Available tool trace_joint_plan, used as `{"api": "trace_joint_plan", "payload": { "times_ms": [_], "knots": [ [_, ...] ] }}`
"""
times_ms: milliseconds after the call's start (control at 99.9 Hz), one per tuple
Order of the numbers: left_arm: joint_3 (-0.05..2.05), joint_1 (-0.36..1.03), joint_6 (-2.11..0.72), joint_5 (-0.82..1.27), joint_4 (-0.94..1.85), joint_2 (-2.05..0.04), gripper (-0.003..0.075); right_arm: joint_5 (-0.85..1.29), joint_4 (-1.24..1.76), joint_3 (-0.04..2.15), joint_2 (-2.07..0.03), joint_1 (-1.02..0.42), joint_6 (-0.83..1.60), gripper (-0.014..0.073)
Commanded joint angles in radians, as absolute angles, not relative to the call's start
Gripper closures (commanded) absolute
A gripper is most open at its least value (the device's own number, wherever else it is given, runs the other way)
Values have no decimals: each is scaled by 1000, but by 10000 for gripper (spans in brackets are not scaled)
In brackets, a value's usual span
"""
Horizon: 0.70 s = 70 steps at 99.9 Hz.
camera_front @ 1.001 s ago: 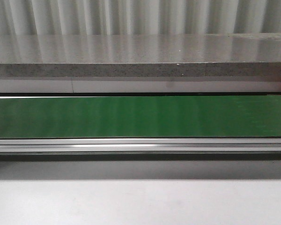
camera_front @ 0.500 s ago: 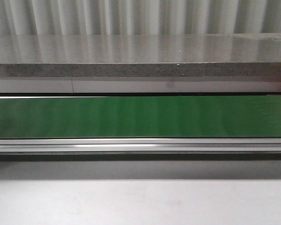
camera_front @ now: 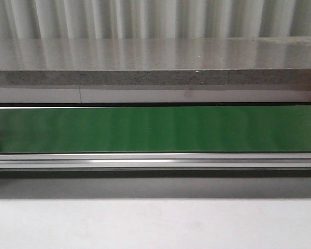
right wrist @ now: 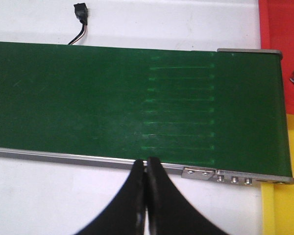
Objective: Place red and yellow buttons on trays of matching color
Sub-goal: 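Set the red button on the belt and open the left gripper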
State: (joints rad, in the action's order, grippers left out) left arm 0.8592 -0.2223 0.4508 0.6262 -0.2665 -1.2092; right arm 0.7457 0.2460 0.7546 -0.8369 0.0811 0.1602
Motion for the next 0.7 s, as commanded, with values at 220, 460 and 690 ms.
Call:
{"api": "trace_joint_plan", "payload": {
  "times_ms": [220, 460, 690],
  "knots": [
    [863, -381, 460, 526, -264, -1342, 164, 701, 256, 781, -830, 80, 171, 661],
    [882, -387, 460, 467, -266, -1463, 164, 701, 256, 781, -830, 80, 171, 661],
    [958, -388, 460, 464, -286, -1568, 164, 701, 256, 781, -830, 80, 171, 661]
  ]
}}
